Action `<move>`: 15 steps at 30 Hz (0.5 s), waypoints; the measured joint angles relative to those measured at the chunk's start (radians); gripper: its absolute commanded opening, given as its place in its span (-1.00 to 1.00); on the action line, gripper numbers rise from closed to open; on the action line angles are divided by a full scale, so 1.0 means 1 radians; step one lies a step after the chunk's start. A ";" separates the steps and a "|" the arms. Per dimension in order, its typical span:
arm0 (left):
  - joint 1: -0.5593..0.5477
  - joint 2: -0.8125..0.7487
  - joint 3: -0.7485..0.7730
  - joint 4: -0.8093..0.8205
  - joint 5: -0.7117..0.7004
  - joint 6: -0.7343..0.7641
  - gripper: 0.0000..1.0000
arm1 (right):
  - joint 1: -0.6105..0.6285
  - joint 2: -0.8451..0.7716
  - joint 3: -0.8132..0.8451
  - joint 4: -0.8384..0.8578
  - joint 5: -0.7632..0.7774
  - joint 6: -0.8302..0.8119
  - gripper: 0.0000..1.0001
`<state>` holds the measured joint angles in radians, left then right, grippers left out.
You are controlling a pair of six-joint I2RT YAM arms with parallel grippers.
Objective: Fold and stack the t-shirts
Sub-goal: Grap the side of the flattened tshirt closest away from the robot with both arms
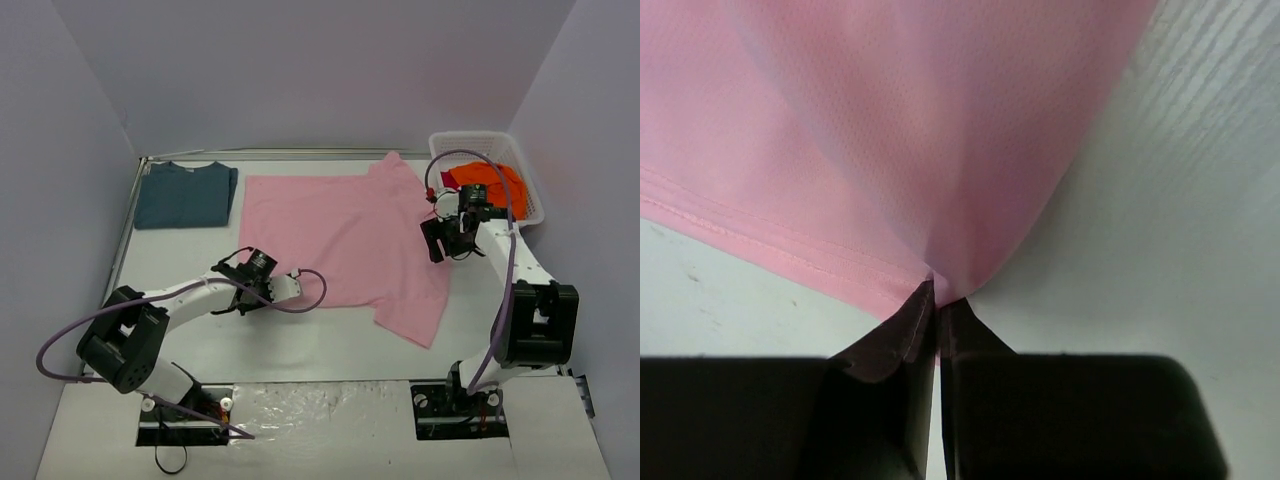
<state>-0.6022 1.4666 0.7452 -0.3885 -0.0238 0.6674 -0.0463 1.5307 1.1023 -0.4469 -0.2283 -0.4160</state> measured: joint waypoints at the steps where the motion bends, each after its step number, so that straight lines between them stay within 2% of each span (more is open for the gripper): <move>1: 0.012 0.000 0.010 -0.017 0.023 -0.016 -0.95 | 0.000 -0.015 0.001 -0.021 -0.002 -0.013 0.25; 3: 0.046 0.001 0.044 -0.058 0.076 -0.042 -0.95 | 0.001 -0.058 0.005 -0.073 0.000 -0.054 0.09; 4: 0.074 0.002 0.069 -0.076 0.106 -0.053 -0.95 | 0.001 -0.080 0.010 -0.098 0.002 -0.076 -0.08; 6: 0.132 0.005 0.115 -0.097 0.156 -0.070 -0.95 | 0.001 -0.128 0.014 -0.153 0.004 -0.134 -0.16; 9: 0.208 0.012 0.160 -0.113 0.237 -0.082 -0.95 | 0.006 -0.174 0.016 -0.256 0.006 -0.224 -0.17; 11: 0.238 0.023 0.163 -0.127 0.281 -0.084 -0.95 | 0.021 -0.182 0.016 -0.335 0.011 -0.286 -0.10; 15: 0.244 0.064 0.161 -0.172 0.328 -0.081 -0.95 | 0.151 -0.182 0.006 -0.465 0.034 -0.382 -0.05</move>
<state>-0.3584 1.5311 0.9066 -0.5610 0.3038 0.5861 0.1047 1.3487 1.1084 -0.9115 -0.1944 -0.7982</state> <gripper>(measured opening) 0.032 0.468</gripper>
